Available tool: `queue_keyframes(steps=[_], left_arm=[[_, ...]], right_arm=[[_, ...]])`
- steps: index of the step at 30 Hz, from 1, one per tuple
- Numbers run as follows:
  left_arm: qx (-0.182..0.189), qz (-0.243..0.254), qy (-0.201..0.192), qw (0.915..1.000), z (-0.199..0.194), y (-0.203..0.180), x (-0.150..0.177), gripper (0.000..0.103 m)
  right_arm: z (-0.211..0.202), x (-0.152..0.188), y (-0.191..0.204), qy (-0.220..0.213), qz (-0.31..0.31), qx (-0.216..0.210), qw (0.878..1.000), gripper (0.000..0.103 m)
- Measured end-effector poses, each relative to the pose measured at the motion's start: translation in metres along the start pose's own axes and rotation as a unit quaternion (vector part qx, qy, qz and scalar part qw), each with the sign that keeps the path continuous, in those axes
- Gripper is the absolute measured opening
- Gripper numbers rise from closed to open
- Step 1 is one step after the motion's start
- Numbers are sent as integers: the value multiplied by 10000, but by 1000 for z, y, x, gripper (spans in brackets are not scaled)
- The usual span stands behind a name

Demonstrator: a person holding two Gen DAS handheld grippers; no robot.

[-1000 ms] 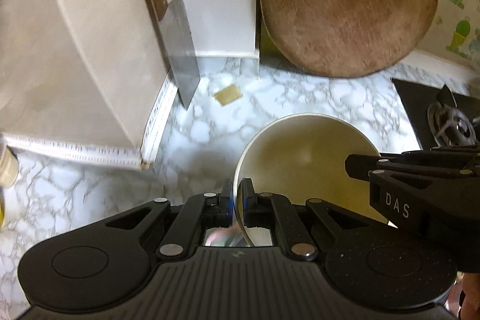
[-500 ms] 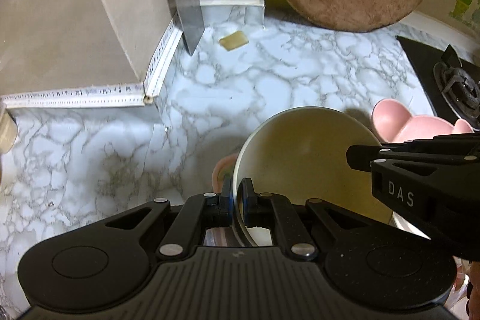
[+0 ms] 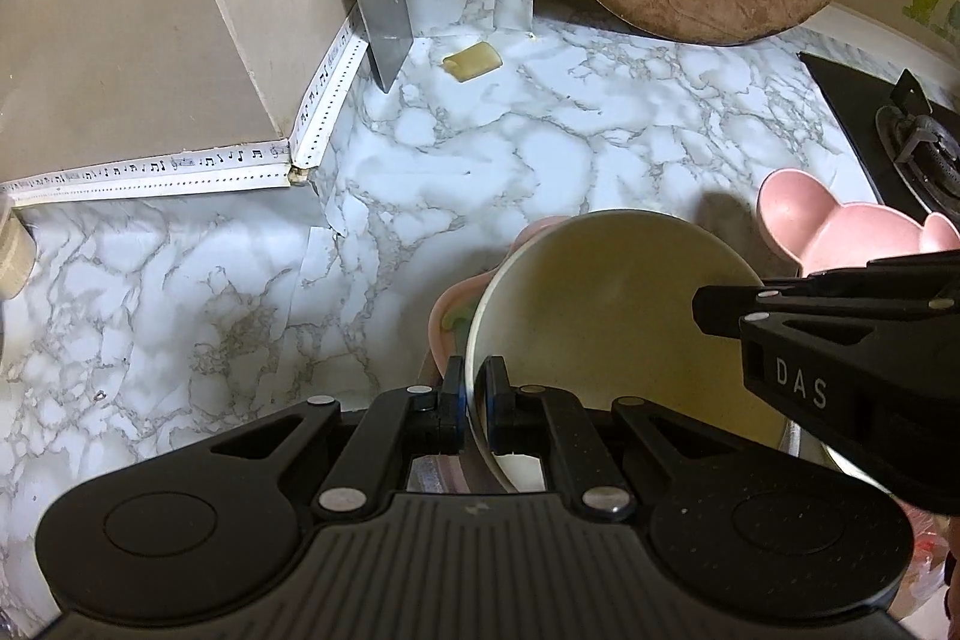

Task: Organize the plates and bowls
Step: 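Lower the cream bowl into the dark pan and open both tools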

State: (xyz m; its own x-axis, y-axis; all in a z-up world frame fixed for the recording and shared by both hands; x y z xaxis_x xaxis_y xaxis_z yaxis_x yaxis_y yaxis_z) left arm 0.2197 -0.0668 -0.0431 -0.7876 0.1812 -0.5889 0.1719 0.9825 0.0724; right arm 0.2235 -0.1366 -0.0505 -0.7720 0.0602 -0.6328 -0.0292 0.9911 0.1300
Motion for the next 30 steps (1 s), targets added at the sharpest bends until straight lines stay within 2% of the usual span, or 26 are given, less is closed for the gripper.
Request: queue_keyframes(steps=[7,15,19,22,26,30], left_arm=[[35,-19,109,9999,7,2,5,6],[155,-65,57,9998,6,5,8,6],[196,-43,-12,9998,0,5,10,6],[251,-46,-81,9996,-7,6,11,6],[305,-62,-204,9993,-17,8,12,6],[393,-83,-328,9987,-28,9,14,7]], right_arm=[[2,1,3,5,-109,-13,9999,17],[-1,1,0,27,-61,-142,9999,19],[-6,3,1,-35,-140,-158,9998,22],[-12,6,4,-122,-235,-133,9996,32],[-21,7,3,-173,-254,-163,9994,32],[-33,8,2,-277,-277,-215,9990,38]])
Point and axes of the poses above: each gripper's, at about its wrist camera, not at the fingertips, and z roughly the way its jaws point, y to its left, x to its underside, the point moved 2 cm from there along z, roughly the way its jaws point, and after that the axes turned 7 degrees about -y, right-handed, at the moved point
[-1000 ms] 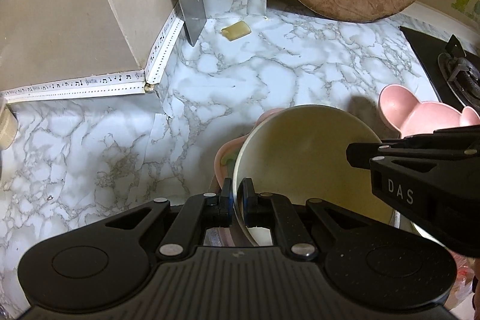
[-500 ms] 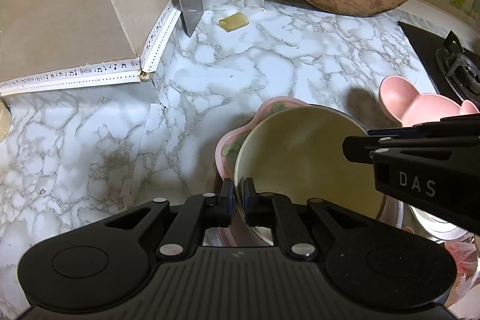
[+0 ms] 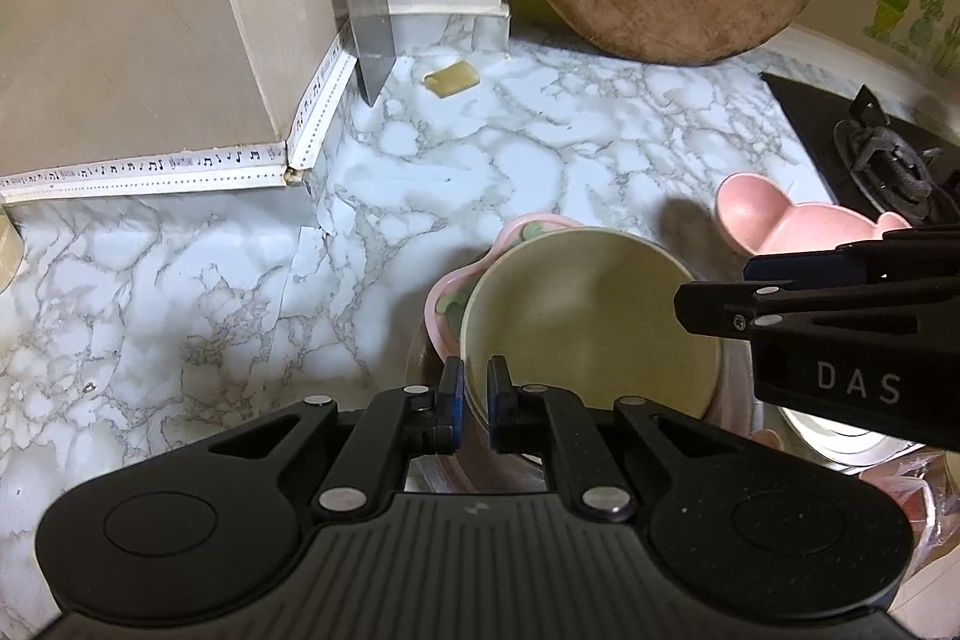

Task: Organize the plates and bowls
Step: 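Lower the cream bowl into the dark pan and open both tools, then move both tools to the steel bowl rim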

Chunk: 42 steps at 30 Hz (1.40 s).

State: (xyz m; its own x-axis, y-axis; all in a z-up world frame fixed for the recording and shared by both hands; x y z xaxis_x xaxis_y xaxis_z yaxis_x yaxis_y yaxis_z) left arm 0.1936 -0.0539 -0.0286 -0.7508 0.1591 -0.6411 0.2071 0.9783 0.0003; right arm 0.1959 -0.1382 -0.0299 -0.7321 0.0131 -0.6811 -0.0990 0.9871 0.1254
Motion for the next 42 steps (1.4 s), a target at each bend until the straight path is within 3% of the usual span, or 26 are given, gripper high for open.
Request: queue_keyframes(steps=[7,10,19,21,26,30,32,36,42], left_arm=[[180,-48,-279,9994,-24,0,3,7],[228,-42,-400,9989,-35,-1,4,13],[340,-177,-617,9974,-57,0,12,19],[331,-201,-652,9971,-60,2,15,25],[256,-313,-817,9958,-66,6,23,54],[212,-392,-898,9950,-69,9,29,61],[182,-416,-954,9944,-71,10,33,72],[131,-500,-1067,9929,-72,12,39,74],[116,-674,-1032,9923,-63,16,51,75]], right_arm=[[-28,4,2,-265,-120,-41,9996,44],[-38,7,2,-355,-127,-102,9992,48],[-69,15,-1,-796,-221,-174,9964,65],[-74,16,-3,-877,-219,-208,9957,71],[-84,22,-8,-1050,-245,-186,9940,80],[-85,29,-15,-1092,-216,-174,9936,86],[-84,33,-19,-1082,-191,-169,9938,89],[-80,43,-26,-1045,-114,-148,9944,96],[-69,60,-39,-850,226,-137,9960,96]])
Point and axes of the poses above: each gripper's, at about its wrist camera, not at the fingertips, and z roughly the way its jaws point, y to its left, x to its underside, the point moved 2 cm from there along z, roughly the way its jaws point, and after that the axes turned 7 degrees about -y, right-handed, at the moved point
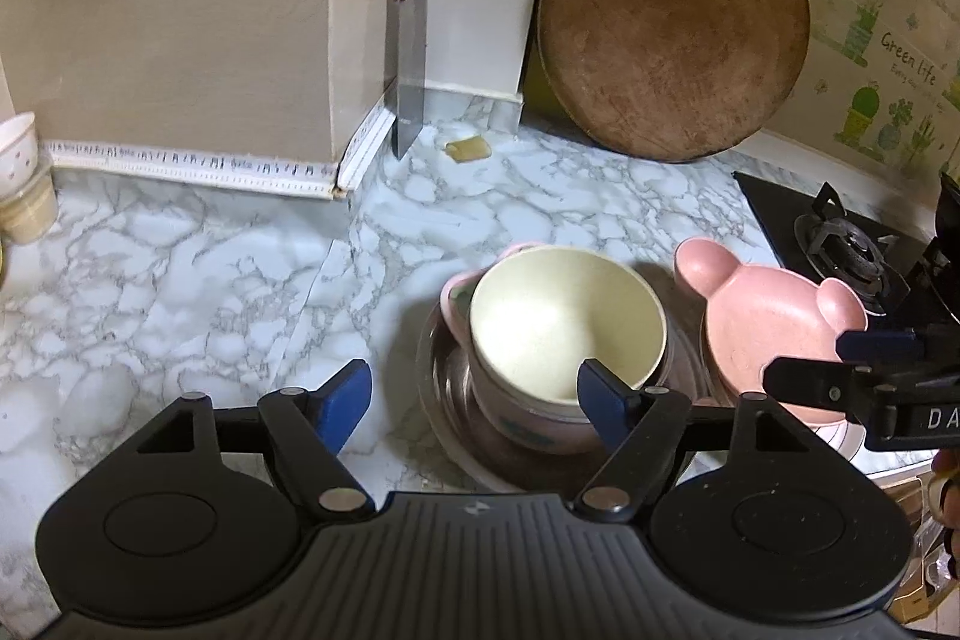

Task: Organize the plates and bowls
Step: 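Move both tools to the steel bowl rim, then close both tools on the steel bowl rim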

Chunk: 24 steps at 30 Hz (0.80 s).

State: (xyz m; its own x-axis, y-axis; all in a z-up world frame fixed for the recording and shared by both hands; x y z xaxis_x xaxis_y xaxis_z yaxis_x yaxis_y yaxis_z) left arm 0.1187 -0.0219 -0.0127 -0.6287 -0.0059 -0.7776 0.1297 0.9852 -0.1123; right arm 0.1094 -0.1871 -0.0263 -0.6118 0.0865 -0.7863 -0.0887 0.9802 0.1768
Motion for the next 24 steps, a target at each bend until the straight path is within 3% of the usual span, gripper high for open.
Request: queue_keyframes(steps=[10,24], left_arm=[[-235,-194,296,9991,26,23,21,76],[-384,-551,789,9946,76,43,22,75]], right_arm=[[12,32,-21,237,544,407,9974,92],[54,36,-35,670,1745,680,9800,73]])
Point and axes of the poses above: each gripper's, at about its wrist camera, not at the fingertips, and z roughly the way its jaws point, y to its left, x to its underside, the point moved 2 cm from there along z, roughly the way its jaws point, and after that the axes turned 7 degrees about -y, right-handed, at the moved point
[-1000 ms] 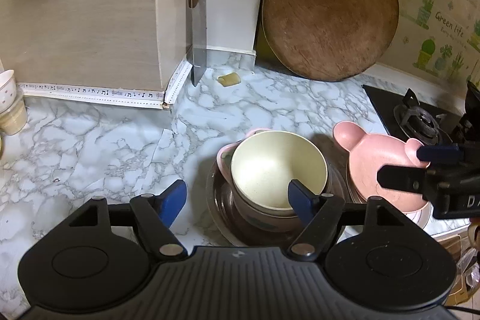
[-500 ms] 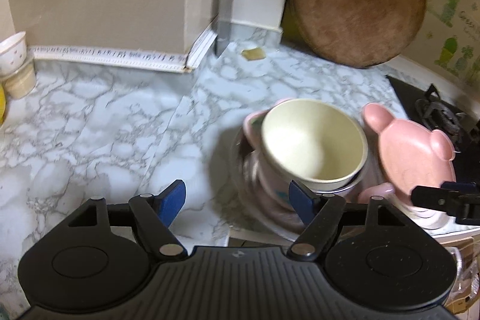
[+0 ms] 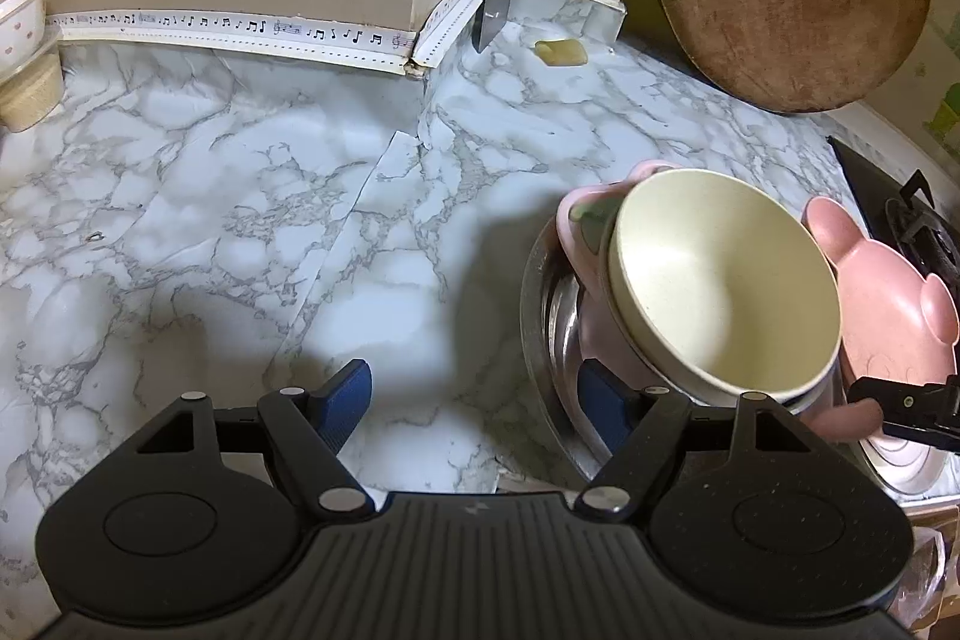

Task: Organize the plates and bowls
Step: 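Close both tools on the steel bowl rim, then lift the steel bowl with its contents and carry it over the pink plate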

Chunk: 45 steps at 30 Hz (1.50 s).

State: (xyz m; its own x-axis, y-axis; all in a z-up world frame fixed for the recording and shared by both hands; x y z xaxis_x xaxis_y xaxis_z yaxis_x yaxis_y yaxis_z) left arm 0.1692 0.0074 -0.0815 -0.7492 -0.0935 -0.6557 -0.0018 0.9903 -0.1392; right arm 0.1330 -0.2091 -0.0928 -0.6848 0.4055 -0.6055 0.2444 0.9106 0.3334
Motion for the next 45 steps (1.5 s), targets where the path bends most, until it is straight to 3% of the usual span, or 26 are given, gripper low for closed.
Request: queue_keyframes(steps=[9,16,19,24,32,36,39,45], left_arm=[[-22,-150,153,9998,13,2,-3,75],[-11,-278,268,9993,14,3,2,74],[12,-339,284,9990,13,2,4,74],[11,-516,300,9982,12,2,7,65],[107,-702,334,9969,13,-4,12,43],[125,-714,382,9966,16,-10,14,38],[194,-783,413,9959,19,-12,16,32],[258,-774,431,9957,25,-18,16,19]], right_arm=[[21,-18,6,235,253,-52,9994,49],[29,-48,22,168,-114,-28,9998,49],[37,-59,28,211,-284,-42,9994,43],[55,-68,38,444,-728,-131,9963,31],[75,-68,48,844,-1395,-286,9862,26],[80,-63,52,972,-1748,-311,9793,22],[84,-62,53,1031,-1853,-378,9765,17],[86,-65,52,1123,-1958,-499,9729,17]])
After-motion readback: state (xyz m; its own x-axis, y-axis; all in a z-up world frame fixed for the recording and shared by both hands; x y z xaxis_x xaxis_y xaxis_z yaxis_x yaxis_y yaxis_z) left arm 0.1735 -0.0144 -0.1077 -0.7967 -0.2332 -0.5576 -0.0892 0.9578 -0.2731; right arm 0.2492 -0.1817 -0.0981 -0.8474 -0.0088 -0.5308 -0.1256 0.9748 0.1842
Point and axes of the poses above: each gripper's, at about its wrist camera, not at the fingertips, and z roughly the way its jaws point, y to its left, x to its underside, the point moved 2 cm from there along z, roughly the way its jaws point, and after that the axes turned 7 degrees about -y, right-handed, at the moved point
